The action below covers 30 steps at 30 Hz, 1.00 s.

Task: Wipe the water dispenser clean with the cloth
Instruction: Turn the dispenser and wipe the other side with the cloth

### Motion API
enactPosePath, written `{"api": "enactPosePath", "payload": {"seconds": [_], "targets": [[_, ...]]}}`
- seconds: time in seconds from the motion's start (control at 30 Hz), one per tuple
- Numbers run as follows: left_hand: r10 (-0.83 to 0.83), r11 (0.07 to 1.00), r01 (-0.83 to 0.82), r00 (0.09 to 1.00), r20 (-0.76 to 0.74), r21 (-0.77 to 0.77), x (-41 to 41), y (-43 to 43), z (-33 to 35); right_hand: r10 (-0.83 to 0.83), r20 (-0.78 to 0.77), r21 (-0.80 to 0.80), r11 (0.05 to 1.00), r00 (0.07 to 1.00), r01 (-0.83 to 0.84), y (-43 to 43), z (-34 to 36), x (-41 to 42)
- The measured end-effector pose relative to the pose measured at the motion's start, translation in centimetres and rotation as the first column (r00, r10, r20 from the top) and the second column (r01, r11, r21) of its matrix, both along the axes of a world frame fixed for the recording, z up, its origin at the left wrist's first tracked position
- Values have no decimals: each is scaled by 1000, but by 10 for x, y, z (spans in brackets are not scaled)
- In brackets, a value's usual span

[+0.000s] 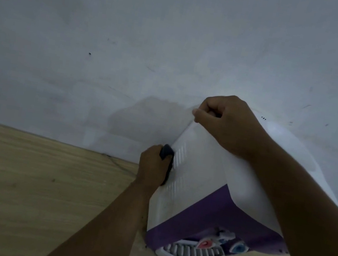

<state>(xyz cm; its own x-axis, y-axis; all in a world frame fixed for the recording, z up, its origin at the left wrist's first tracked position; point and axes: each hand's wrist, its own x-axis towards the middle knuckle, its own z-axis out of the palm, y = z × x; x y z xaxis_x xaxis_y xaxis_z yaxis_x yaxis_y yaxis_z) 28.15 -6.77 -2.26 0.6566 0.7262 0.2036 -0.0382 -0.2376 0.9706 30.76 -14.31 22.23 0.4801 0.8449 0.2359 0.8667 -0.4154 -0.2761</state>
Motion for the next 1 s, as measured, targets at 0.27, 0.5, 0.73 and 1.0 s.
{"api": "enactPosePath", "payload": {"seconds": [0.27, 0.5, 0.73, 1.0], "targets": [[-66, 997, 65, 998, -19, -39, 0, 6, 4, 6, 3, -14, 1000, 1000, -6, 0, 0, -1], [-157, 987, 158, 987, 36, -34, -14, 5, 15, 11, 31, -36, 999, 999, -10, 1, -1, -1], [-370, 921, 366, 929, -6, -134, -43, 9, 7, 35, 146, -115, 993, 989, -18, 3, -4, -4], [-138, 989, 138, 990, -6, 45, -23, 1, -14, 72, 216, -132, 990, 974, -44, 1, -7, -2]]}}
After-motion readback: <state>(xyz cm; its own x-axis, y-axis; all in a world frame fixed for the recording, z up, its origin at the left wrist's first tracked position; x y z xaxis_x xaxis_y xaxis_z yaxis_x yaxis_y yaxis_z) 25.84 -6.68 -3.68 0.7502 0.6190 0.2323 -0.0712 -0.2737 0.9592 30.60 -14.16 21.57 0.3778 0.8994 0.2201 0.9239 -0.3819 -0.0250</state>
